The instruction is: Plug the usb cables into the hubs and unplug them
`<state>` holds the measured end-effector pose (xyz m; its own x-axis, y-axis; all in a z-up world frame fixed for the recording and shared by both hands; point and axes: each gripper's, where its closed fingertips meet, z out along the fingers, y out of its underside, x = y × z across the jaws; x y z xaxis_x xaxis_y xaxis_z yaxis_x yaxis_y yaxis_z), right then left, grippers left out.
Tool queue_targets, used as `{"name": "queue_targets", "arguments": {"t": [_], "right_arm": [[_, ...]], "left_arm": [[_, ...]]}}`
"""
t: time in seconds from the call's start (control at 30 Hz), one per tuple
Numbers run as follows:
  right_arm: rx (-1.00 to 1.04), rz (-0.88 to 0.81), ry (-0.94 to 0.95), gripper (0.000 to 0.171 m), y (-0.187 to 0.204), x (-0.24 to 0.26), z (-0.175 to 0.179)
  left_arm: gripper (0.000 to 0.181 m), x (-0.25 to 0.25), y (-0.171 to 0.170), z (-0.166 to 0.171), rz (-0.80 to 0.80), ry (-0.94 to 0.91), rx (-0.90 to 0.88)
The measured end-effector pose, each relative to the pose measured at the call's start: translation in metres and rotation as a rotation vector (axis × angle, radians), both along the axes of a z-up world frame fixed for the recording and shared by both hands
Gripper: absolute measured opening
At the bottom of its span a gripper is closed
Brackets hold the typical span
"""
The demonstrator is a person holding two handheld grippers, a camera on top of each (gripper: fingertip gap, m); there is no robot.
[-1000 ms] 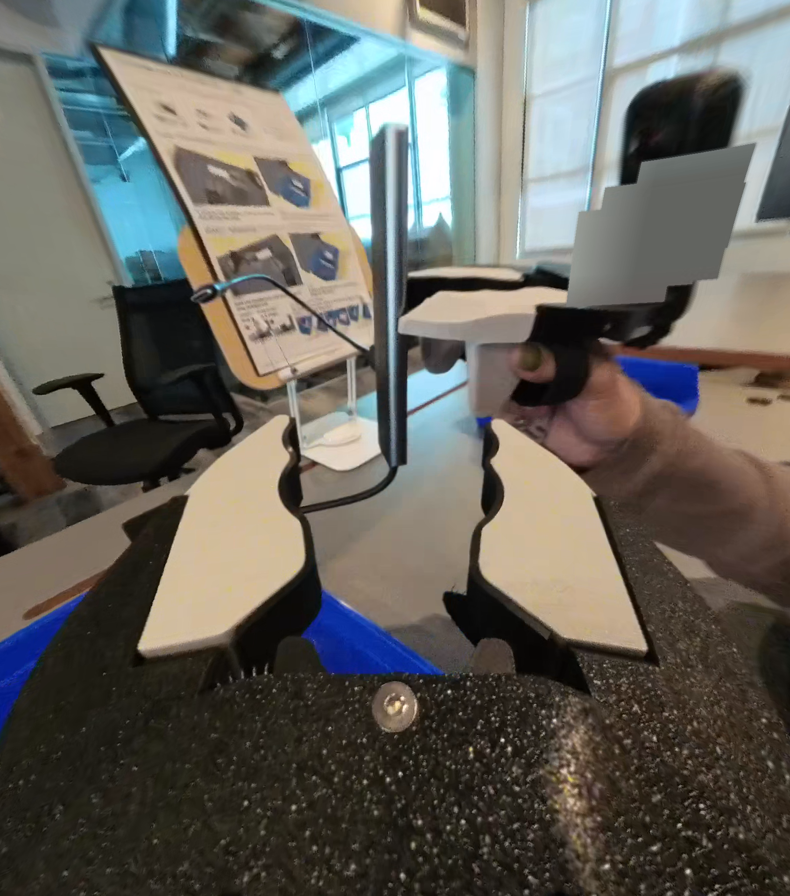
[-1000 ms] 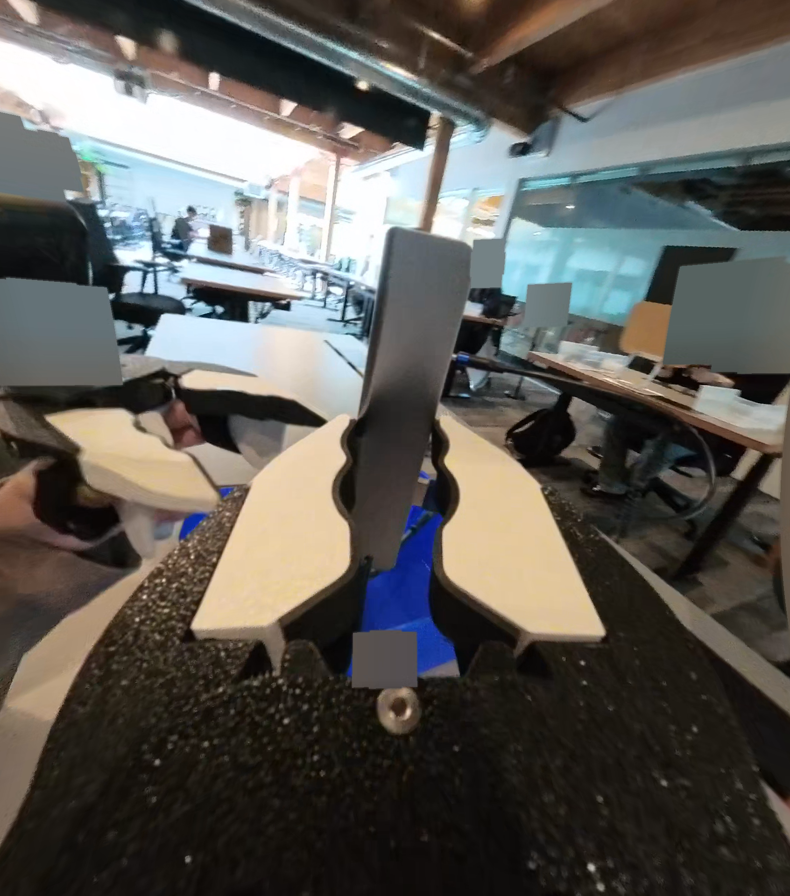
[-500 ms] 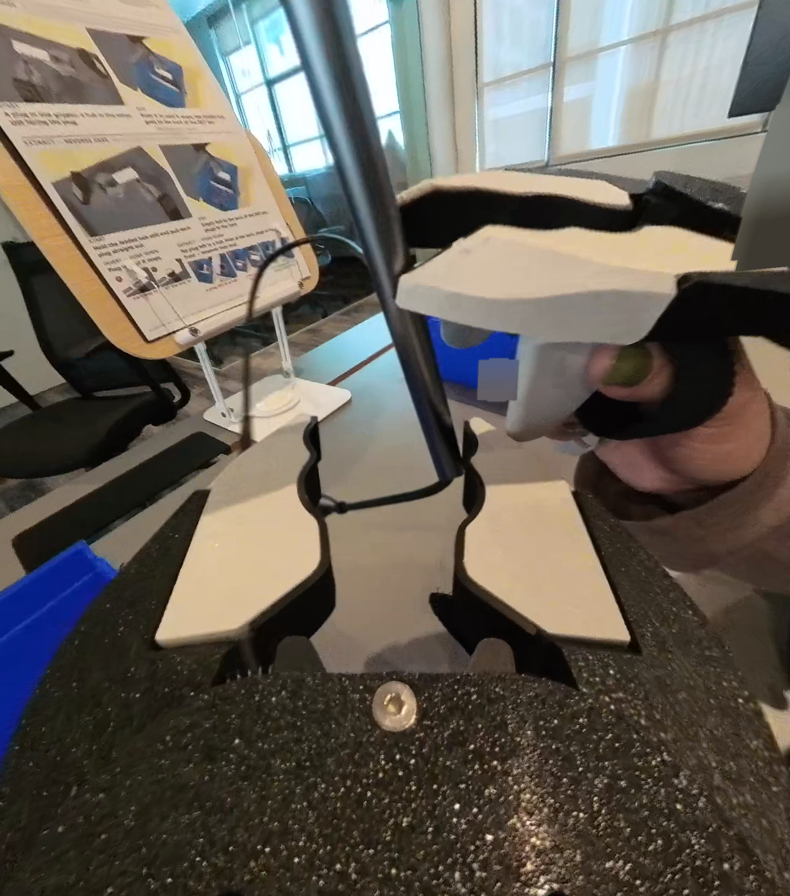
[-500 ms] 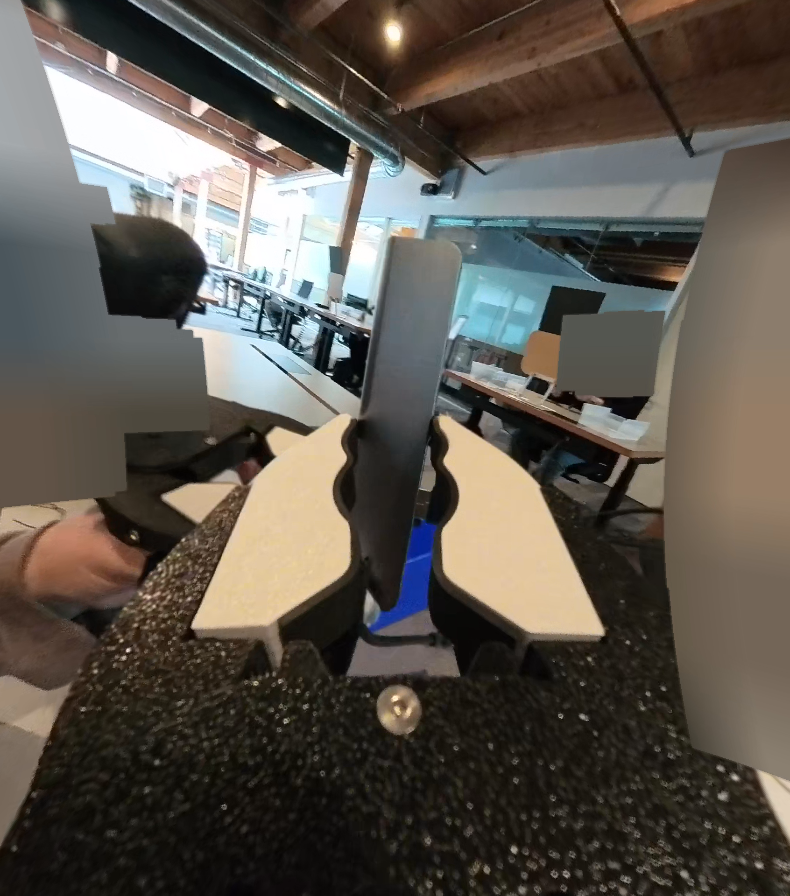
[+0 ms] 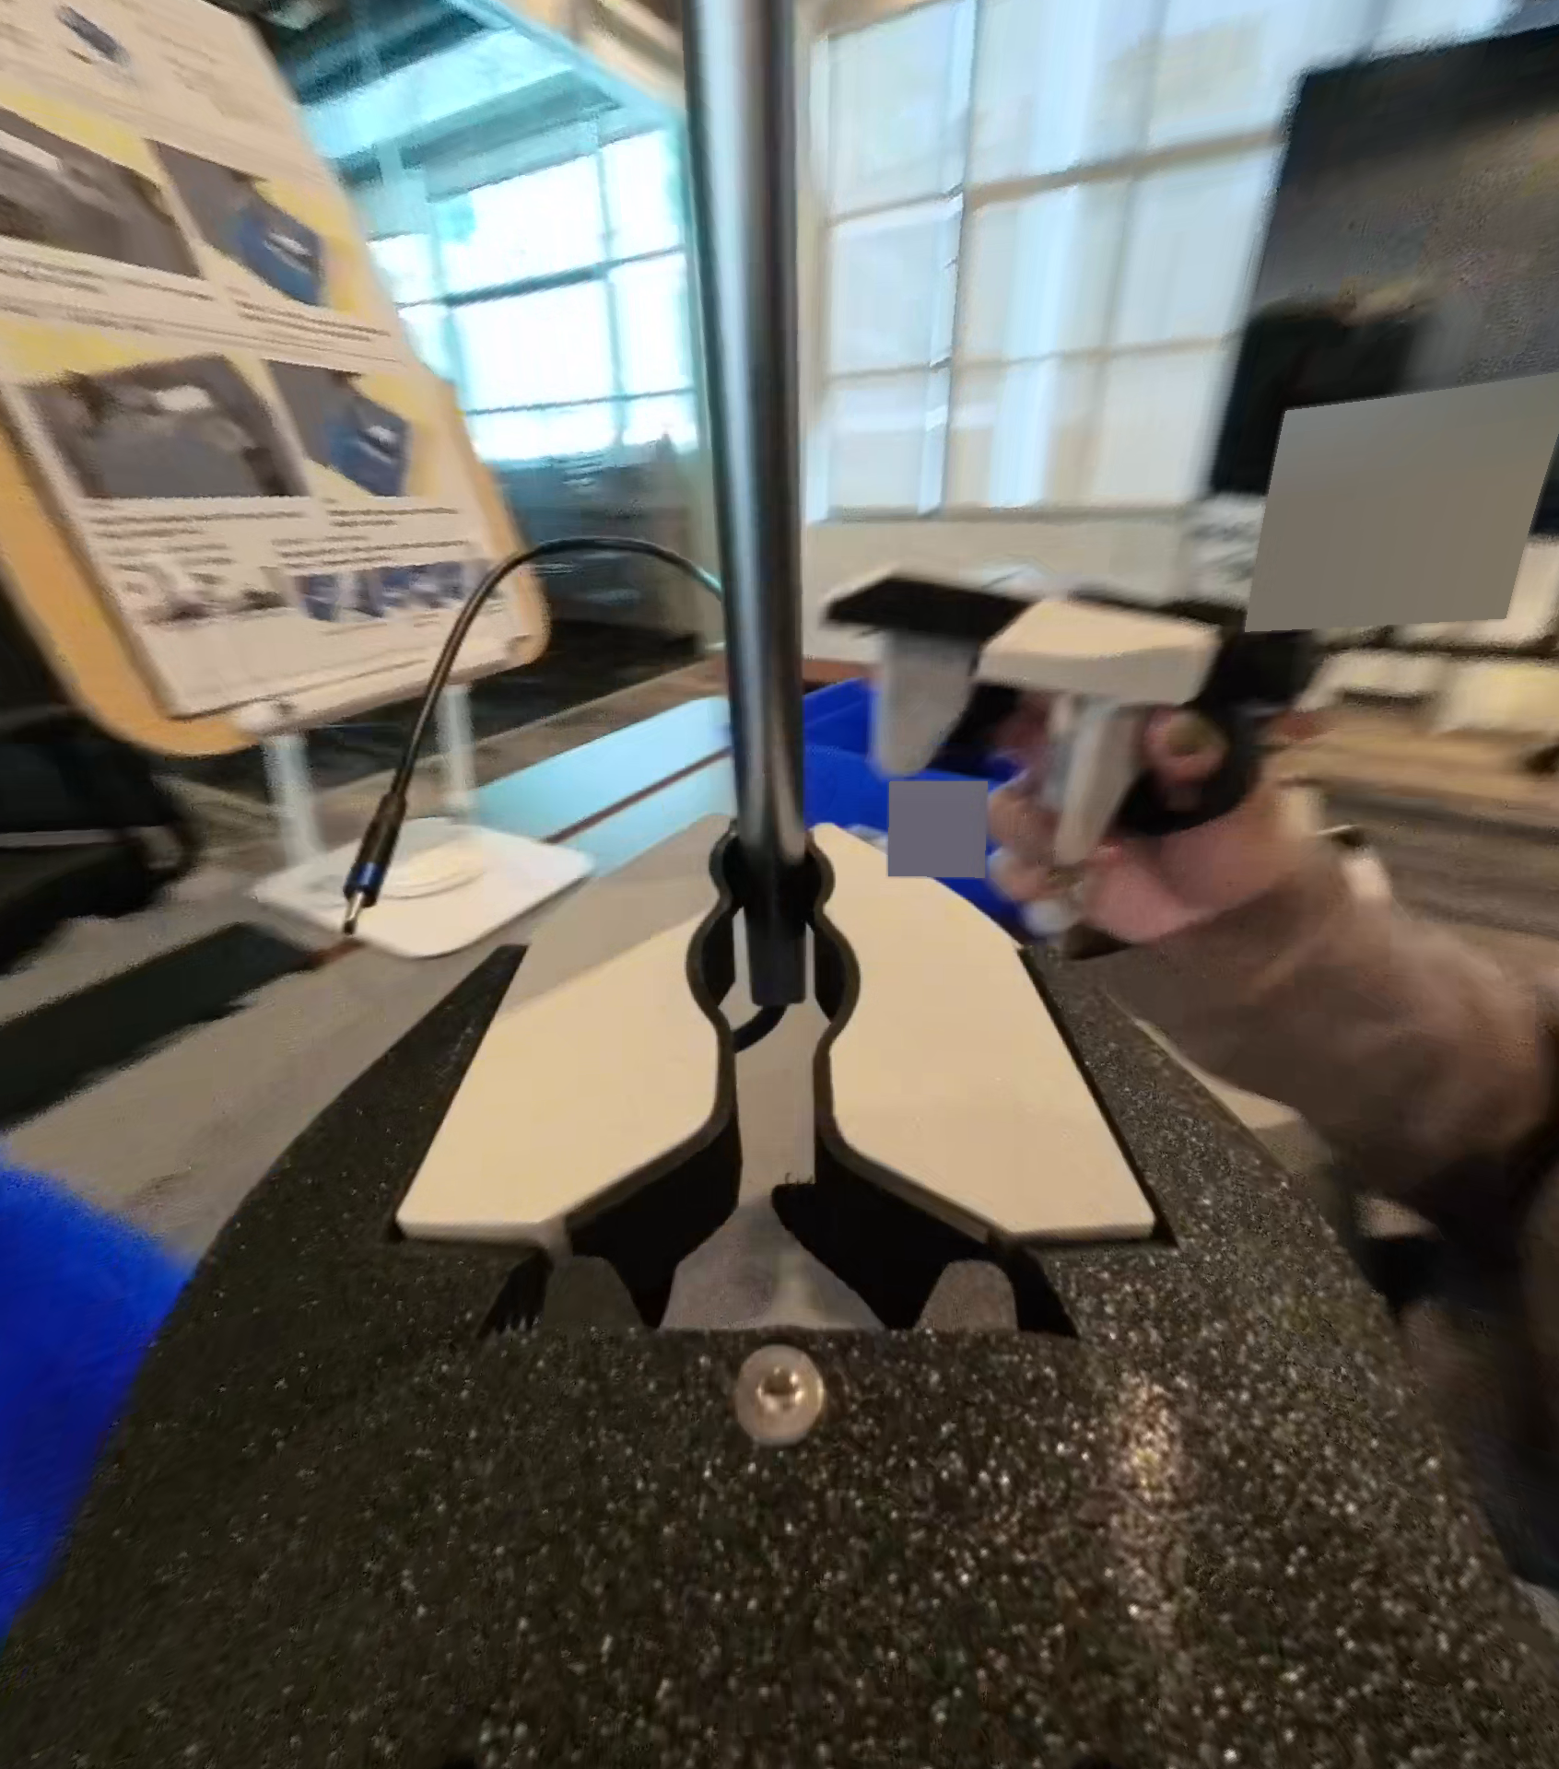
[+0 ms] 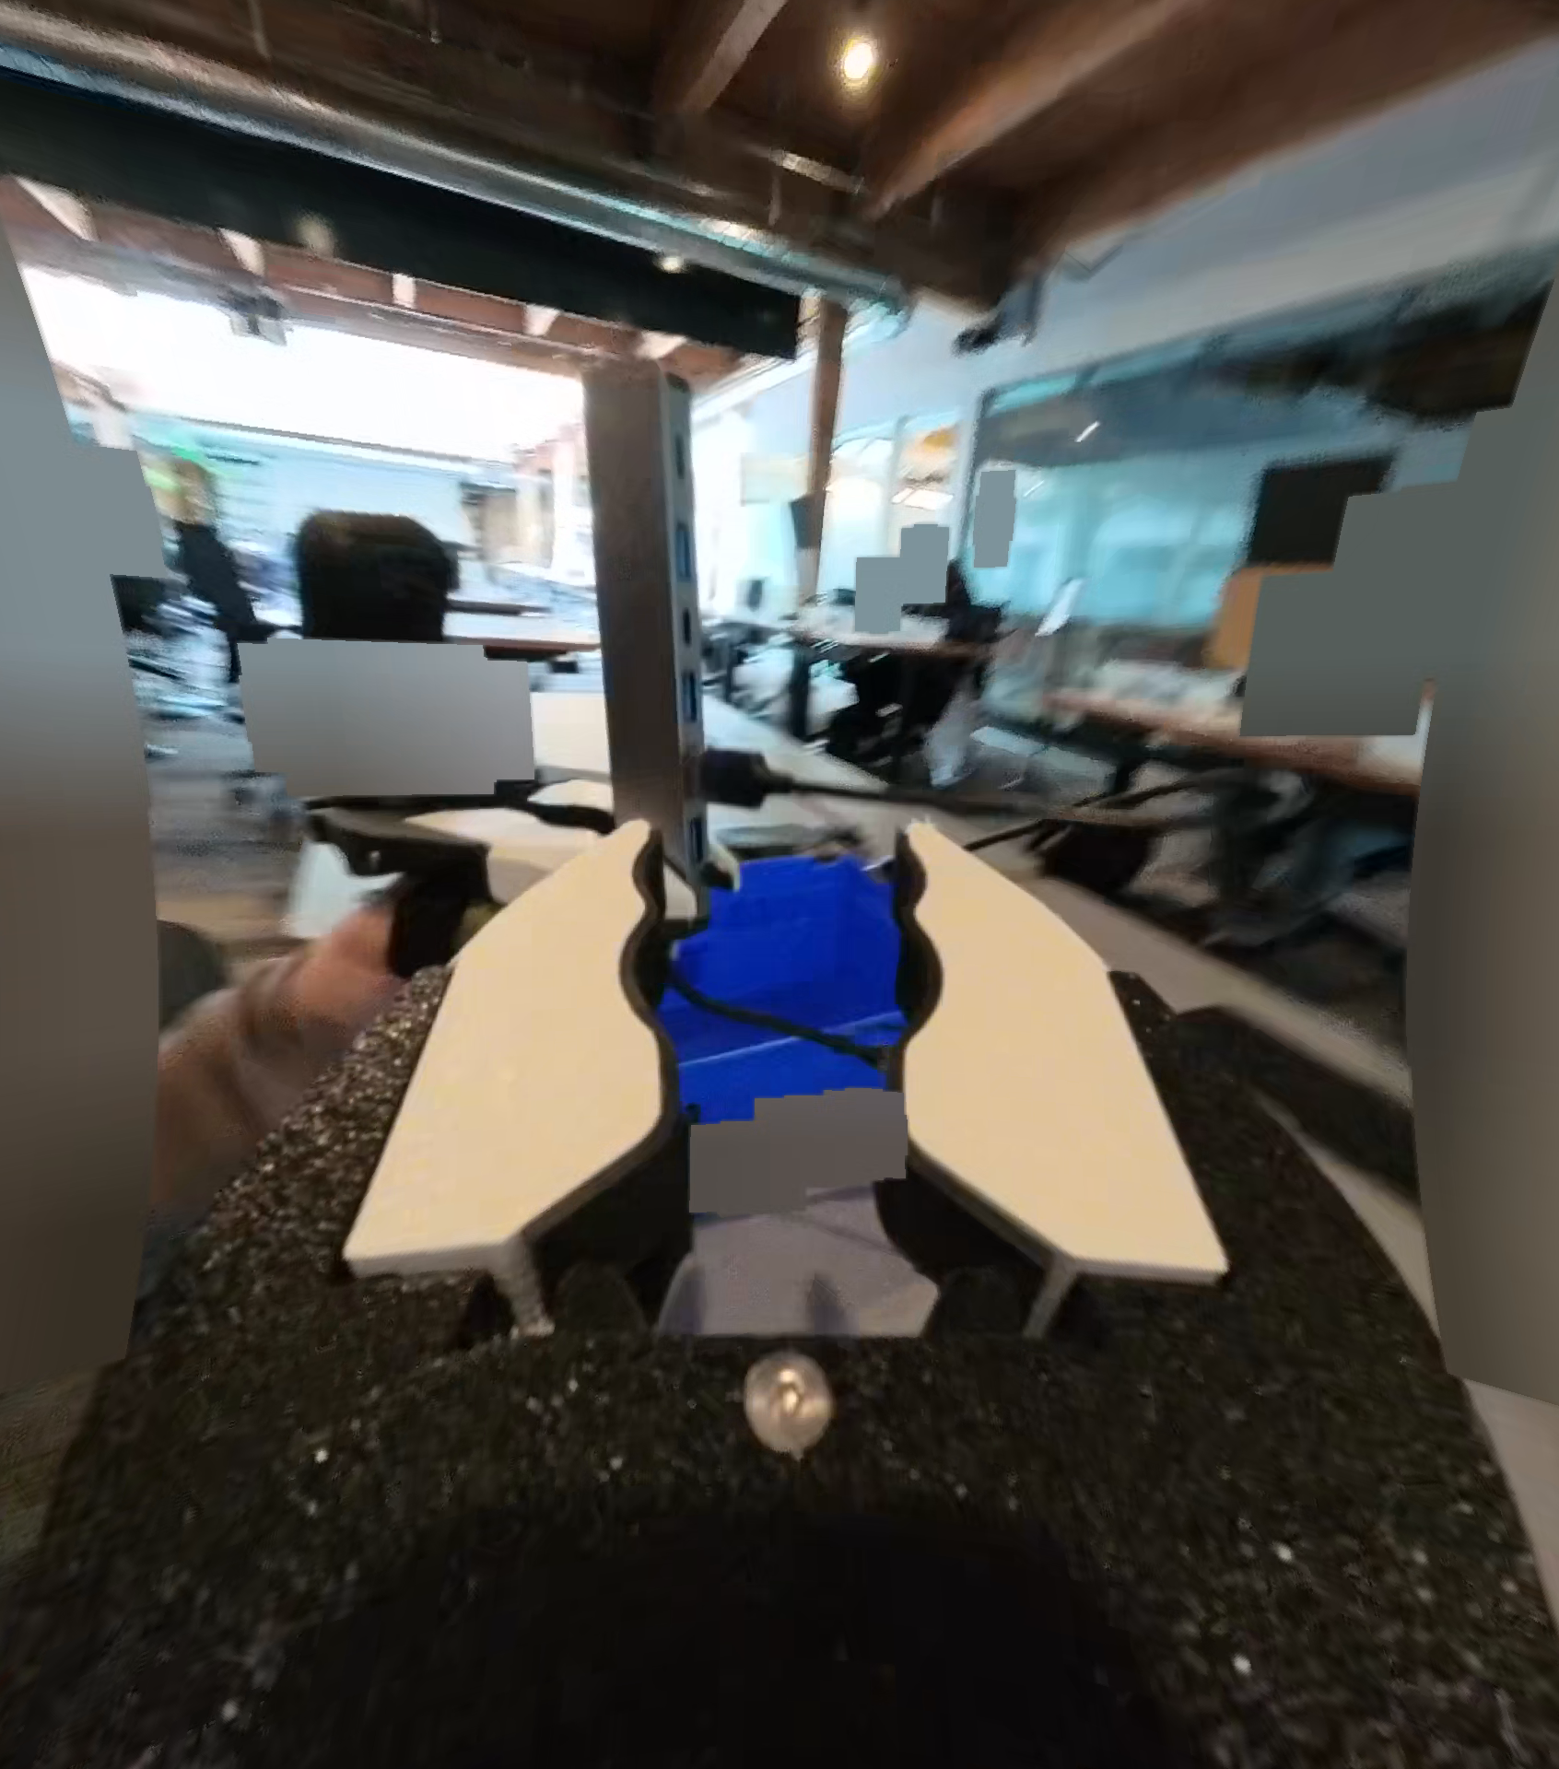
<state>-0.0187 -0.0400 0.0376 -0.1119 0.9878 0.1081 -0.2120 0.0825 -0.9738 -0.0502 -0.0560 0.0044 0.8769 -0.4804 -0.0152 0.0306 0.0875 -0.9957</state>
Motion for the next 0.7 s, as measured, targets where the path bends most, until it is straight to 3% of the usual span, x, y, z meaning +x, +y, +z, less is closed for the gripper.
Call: {"name": "queue_targets", "arguments": {"t": [0.03,0.13,0.33,0.5,0.67,0.7], "right_arm": [[-0.076,0.074,-0.040,0.046,-0.001,-0.003,-0.006],[-0.297,0.306,-0.062,0.048,-0.011,-0.007,-0.009],[-0.412,0.457,-0.045,0.026,-0.023,-0.012,-0.009],[-0.414,0.491,-0.003,0.007,-0.025,-0.007,-0.003],[-0.383,0.472,-0.030,0.007,-0.025,-0.006,-0.005],[-0.374,0.473,-0.046,0.006,-0.026,-0.006,-0.007]], "left_arm": [[0.011,0.005,-0.003,0.002,-0.081,-0.059,-0.008],[0.011,0.019,-0.011,0.003,-0.269,-0.171,-0.046],[0.011,0.037,-0.010,-0.007,-0.341,-0.143,-0.097],[0.011,0.045,-0.010,-0.007,-0.419,-0.217,-0.114],[0.012,0.047,-0.011,-0.005,-0.458,-0.278,-0.107],[0.020,0.045,-0.011,-0.001,-0.458,-0.303,-0.087]]}}
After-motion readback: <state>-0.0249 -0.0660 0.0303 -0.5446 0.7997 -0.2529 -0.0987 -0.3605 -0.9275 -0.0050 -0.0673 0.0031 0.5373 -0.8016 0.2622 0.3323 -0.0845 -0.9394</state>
